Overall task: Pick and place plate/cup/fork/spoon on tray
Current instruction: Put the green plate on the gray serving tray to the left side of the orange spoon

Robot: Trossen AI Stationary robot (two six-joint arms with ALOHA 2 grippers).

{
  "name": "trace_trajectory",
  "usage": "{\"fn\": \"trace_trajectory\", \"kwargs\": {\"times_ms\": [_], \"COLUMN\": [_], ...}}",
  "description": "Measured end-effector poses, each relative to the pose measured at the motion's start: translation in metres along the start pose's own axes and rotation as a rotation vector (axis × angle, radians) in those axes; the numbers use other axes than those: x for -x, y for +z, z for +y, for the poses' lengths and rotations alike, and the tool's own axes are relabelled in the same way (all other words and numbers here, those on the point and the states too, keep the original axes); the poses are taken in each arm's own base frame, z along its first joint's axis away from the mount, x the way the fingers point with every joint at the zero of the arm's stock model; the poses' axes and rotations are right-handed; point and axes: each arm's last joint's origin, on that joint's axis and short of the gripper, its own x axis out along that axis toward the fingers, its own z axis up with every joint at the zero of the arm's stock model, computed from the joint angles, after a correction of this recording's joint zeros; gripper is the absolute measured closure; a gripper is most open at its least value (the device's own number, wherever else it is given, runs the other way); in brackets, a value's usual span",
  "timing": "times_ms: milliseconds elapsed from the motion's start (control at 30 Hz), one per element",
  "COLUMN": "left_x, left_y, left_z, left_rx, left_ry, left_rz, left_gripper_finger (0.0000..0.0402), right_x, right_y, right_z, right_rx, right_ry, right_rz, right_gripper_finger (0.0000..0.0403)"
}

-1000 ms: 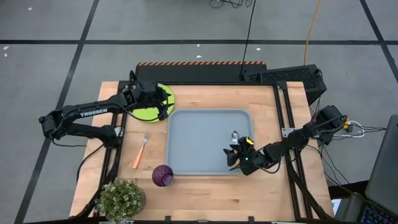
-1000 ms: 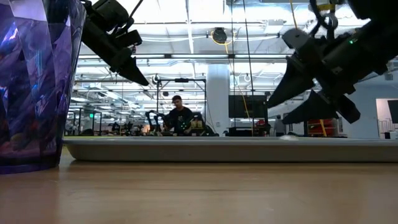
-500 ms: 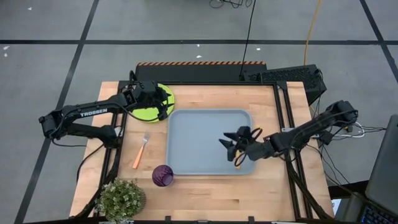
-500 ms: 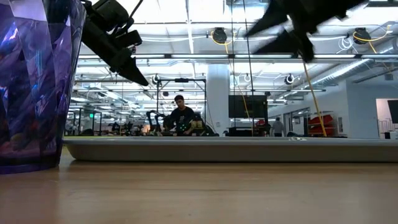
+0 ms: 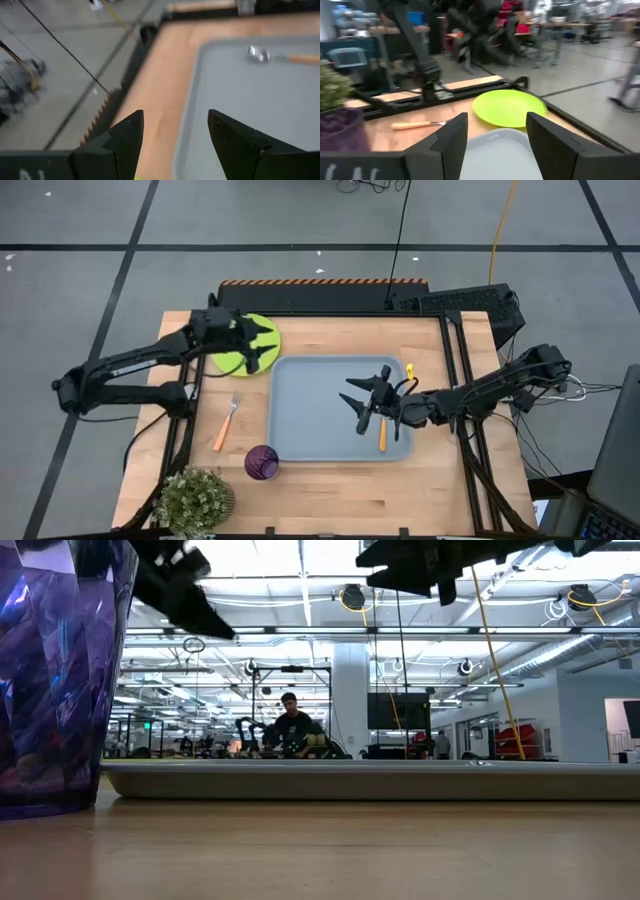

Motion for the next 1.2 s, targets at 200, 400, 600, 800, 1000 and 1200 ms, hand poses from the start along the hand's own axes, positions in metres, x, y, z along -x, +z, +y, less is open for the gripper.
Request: {"fn": "trace_trajectory", "kwargs": {"times_ms": [200,400,600,800,1000,1200], "left_x": [0.041,0.053,0.035,0.007,-0.014,-0.025], "left_y": [0.009,-0.008,-0.024,-0.047,-0.062,-0.059], "left_z": [-0.002,0.0,0.002,0.0,-0.014,-0.047], "left_rx": [0.059,0.151,0.211,0.076,-0.042,-0.275], "left_ry": [0.072,0.362,0.464,0.616,0.662,0.512], "left_rz": [-0.097,0.11,0.314,0.627,0.809,0.819], "left_gripper_finger": [0.0177,0.0177,0.0177,0.0177,0.0177,0.0177], "right_x": [-0.005,-0.004,-0.003,-0.002,0.0,0.001], "right_y": [0.003,-0.005,-0.019,-0.026,-0.036,-0.047], "right_z": [-0.002,-0.002,-0.005,-0.009,-0.014,-0.026], "right_rx": [-0.003,0.043,0.138,0.221,0.318,0.355], "right_ry": [0.141,0.147,0.132,0.119,0.107,0.052], "right_rz": [-0.004,0.063,0.191,0.259,0.358,0.487], "right_gripper_finger": [0.0209,0.0209,0.0209,0.0209,0.0209,0.0209]}}
